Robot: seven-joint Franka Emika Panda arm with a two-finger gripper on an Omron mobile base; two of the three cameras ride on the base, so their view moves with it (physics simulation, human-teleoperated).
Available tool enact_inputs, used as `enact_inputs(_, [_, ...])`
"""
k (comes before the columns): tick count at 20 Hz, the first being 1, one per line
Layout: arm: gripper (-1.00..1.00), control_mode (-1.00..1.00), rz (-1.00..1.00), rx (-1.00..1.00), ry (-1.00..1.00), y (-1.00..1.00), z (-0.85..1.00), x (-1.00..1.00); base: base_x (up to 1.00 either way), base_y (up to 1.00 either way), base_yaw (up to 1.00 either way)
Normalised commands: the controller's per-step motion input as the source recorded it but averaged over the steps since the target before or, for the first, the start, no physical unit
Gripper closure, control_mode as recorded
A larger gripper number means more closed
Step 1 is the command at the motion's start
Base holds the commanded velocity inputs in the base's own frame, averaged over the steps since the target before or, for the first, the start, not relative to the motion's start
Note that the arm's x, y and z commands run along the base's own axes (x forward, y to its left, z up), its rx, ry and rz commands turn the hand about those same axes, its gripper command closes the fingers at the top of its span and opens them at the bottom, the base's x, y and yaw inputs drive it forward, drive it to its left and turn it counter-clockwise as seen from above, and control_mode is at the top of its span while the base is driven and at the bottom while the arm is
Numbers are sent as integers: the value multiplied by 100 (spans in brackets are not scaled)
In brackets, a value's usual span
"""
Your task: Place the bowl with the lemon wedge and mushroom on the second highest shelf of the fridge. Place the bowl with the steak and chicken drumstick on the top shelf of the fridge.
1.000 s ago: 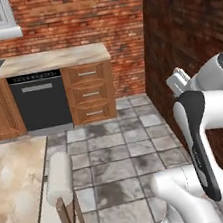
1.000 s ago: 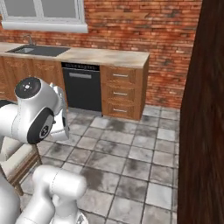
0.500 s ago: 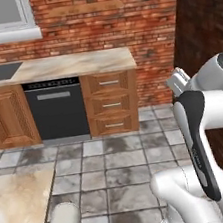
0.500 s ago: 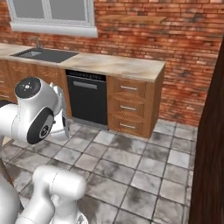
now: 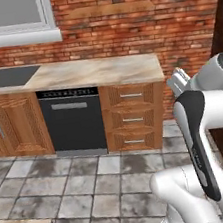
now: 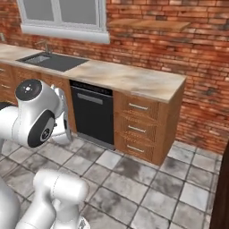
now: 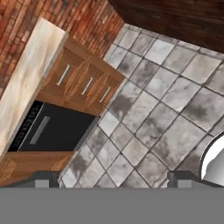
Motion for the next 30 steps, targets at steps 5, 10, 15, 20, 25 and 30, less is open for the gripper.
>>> enact_inputs(5, [-100,100,0,0,0,0,0,0,100,0,40])
enact_inputs(10, [-100,100,0,0,0,0,0,0,100,0,56])
enact_inputs(15, [-100,100,0,0,0,0,0,0,100,0,61])
enact_inputs(20, [-100,100,0,0,0,0,0,0,100,0,63])
enact_inputs(25, [-100,100,0,0,0,0,0,0,100,0,62])
enact_inputs(30, [-100,100,0,0,0,0,0,0,100,0,54])
